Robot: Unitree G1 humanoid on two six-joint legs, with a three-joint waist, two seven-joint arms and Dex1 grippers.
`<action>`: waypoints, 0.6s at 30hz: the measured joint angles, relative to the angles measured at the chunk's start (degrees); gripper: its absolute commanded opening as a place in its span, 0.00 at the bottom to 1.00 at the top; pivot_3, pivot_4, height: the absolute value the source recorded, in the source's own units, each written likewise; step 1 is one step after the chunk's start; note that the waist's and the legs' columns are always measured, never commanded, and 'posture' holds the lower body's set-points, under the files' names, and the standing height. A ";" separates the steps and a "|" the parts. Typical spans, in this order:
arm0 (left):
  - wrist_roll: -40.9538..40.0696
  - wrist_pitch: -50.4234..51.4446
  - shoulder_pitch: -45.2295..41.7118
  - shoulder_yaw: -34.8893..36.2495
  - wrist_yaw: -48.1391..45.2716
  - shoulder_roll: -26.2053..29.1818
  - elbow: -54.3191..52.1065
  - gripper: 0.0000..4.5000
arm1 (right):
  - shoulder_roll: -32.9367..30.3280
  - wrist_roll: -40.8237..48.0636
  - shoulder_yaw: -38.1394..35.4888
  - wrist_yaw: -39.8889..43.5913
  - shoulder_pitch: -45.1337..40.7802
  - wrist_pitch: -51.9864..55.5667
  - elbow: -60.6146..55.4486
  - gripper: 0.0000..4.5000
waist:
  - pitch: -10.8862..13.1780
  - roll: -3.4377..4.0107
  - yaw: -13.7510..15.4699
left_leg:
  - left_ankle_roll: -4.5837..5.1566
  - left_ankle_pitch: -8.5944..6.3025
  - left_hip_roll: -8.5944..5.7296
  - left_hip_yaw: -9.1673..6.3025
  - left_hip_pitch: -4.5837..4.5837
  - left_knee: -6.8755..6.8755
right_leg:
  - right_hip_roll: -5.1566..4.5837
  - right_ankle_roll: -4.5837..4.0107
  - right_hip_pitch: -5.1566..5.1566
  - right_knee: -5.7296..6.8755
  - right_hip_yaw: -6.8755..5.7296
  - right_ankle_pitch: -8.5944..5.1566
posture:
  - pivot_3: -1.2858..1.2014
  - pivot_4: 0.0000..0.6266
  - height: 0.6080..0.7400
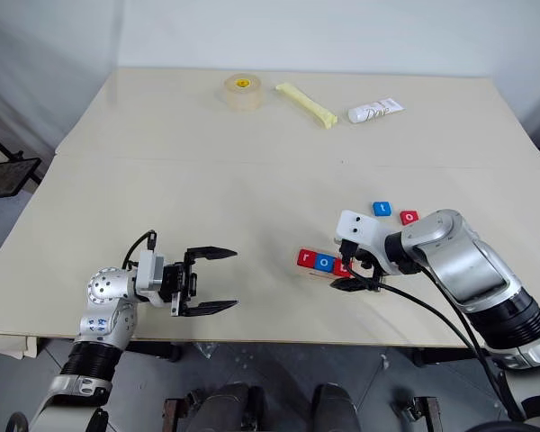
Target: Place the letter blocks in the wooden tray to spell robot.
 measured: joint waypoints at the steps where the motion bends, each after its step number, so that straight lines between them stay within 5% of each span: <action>1: 0.01 0.00 -0.05 -0.01 0.01 -0.03 0.02 1.00 | -0.01 0.22 -0.27 -0.13 0.10 0.21 -0.32 1.00 | 0.00 0.00 0.02 | 0.00 0.00 0.00 0.00 0.00 0.00 | 0.00 0.00 0.00 0.00 0.00 0.00 | 0.52 0.24 1.00; 4: 0.04 -0.02 -0.24 -0.06 0.02 -0.19 0.13 1.00 | -0.09 1.38 -2.62 -0.52 1.09 0.56 -2.45 1.00 | 0.00 0.00 0.07 | 0.00 0.00 0.00 -0.01 0.00 0.00 | 0.00 0.00 0.00 0.00 0.00 0.00 | 0.52 0.24 1.00; 7: 0.07 -0.05 -0.34 -0.09 0.02 -0.29 0.40 1.00 | -1.29 4.24 -5.54 0.20 3.65 1.59 -5.42 0.87 | 0.00 0.00 0.17 | 0.00 0.00 -0.01 -0.03 0.00 0.00 | -0.01 0.00 0.01 0.00 -0.01 0.00 | 0.52 0.24 1.00; 18: 0.09 -0.12 -0.70 -0.40 -0.09 -0.50 1.35 1.00 | -4.02 7.65 -8.49 -0.19 9.01 1.66 -8.30 0.01 | 0.00 -0.01 0.03 | 0.00 0.00 0.00 -0.02 0.01 0.00 | 0.00 0.00 0.03 -0.01 -0.01 0.00 | 0.52 0.24 1.00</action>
